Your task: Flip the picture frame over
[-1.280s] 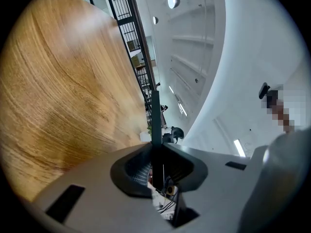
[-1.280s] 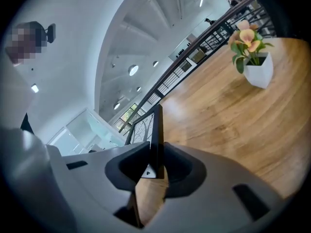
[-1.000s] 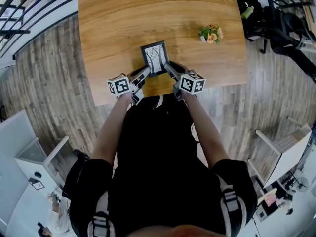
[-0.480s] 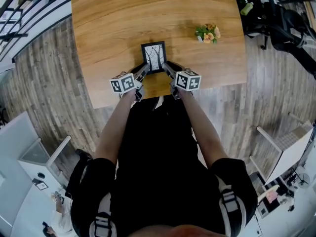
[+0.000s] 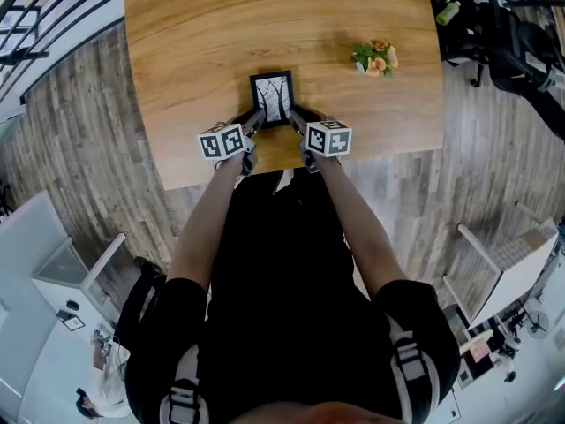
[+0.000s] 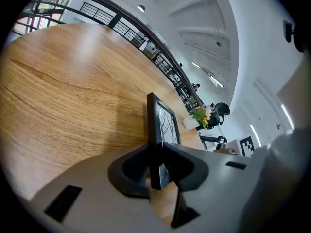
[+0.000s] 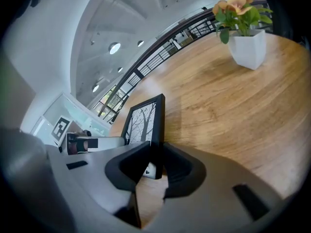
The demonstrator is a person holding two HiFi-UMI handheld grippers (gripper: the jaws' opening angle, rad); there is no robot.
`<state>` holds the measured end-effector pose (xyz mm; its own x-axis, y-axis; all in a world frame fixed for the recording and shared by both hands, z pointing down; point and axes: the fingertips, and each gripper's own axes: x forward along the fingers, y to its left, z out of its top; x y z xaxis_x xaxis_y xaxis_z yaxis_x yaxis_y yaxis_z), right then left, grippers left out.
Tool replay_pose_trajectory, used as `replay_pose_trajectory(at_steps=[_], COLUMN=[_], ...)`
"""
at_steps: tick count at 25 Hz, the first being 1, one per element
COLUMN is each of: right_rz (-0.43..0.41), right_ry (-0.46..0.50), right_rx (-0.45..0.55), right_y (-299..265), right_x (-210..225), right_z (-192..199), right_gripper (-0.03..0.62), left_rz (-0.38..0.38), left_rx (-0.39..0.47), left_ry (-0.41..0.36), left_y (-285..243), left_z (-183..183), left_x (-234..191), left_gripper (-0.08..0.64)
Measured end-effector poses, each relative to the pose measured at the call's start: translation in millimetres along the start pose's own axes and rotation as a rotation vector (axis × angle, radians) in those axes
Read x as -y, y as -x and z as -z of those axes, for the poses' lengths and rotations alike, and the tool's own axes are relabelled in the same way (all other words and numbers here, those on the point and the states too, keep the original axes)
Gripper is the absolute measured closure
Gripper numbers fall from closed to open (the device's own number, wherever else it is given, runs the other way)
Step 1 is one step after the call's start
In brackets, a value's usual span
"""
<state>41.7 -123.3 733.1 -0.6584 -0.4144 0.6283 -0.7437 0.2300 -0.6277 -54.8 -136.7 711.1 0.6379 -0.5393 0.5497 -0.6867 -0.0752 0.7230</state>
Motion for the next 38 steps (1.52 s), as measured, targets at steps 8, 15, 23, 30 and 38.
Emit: replay_pose_trajectory(at_steps=[8, 15, 23, 30, 38], right_rz=[0.04, 0.061, 0.095, 0.107, 0.098], right_ry=[0.073, 0.074, 0.085, 0.066, 0.108], right_rx=[-0.047, -0.054, -0.057, -0.045, -0.054], right_y=[-12, -14, -13, -9, -12], right_x=[2, 4, 4, 3, 0], right_z=[1, 0, -2, -7, -4], right_gripper=[0.495, 0.499, 0.497, 0.494, 0.458], left_rz=[-0.084, -0.116, -0.181, -0.26, -0.241], left_rx=[-0.024, -0.031, -0.043, -0.044, -0.044], left_ry=[-0.017, -0.023, -0.026, -0.066, -0.058], left_y=[-8, -10, -9, -7, -6], left_z=[0, -2, 0, -3, -3], left_x=[-15, -16, -18, -20, -20], left_gripper=[0.463, 0.46, 0.456, 0.454, 0.454])
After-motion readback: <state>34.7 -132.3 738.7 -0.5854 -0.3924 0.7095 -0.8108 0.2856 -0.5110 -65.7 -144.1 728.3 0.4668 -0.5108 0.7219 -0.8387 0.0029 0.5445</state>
